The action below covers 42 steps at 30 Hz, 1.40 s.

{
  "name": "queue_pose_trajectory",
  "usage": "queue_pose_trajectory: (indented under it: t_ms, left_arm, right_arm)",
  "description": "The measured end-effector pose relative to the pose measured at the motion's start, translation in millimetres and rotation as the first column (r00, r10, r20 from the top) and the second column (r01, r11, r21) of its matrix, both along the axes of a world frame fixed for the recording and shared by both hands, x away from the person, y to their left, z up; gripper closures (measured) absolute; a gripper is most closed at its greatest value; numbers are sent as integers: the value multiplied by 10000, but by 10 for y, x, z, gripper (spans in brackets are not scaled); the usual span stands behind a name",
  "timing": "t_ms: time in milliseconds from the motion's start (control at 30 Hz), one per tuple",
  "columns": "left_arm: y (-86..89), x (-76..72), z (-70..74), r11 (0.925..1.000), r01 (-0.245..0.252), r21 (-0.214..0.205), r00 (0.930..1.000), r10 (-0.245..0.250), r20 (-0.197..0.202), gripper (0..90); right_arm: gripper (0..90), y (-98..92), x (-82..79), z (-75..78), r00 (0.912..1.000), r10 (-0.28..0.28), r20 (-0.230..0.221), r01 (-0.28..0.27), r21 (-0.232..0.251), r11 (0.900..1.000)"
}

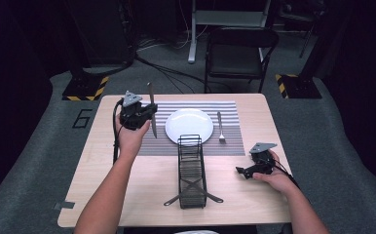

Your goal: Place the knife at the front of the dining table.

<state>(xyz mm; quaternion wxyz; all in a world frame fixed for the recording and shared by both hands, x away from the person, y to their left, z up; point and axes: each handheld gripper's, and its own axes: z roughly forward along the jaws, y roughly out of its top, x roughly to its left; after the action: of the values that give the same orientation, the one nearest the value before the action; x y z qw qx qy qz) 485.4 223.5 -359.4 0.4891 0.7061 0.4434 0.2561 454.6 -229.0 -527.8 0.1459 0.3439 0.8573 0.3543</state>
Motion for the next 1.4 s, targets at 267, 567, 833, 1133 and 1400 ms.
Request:
queue_pose_trajectory:
  t_ms: [267,567,833,1133,1400]
  left_arm:
    - [66,99,-233,9993,-347,129,9991,351,-254,826]
    - [96,185,-462,9975,-629,326,9963,647,-571,827]
    - [97,240,-568,9962,-763,430,9944,792,-696,827]
    - [50,301,-672,9949,-872,497,9944,899,-558,827]
    - [20,364,-781,9939,-938,584,9944,964,-434,827]
  right_arm:
    - [0,0,1,0,10000,6,0,-6,-3,10000]
    - [0,0,0,0,10000,3,6,-3,-2,10000]
    - [0,0,1,0,10000,5,8,-5,-1,10000]
    - [0,0,1,0,10000,6,2,-6,-5,10000]
    - [0,0,0,0,10000,2,3,-2,1,10000]
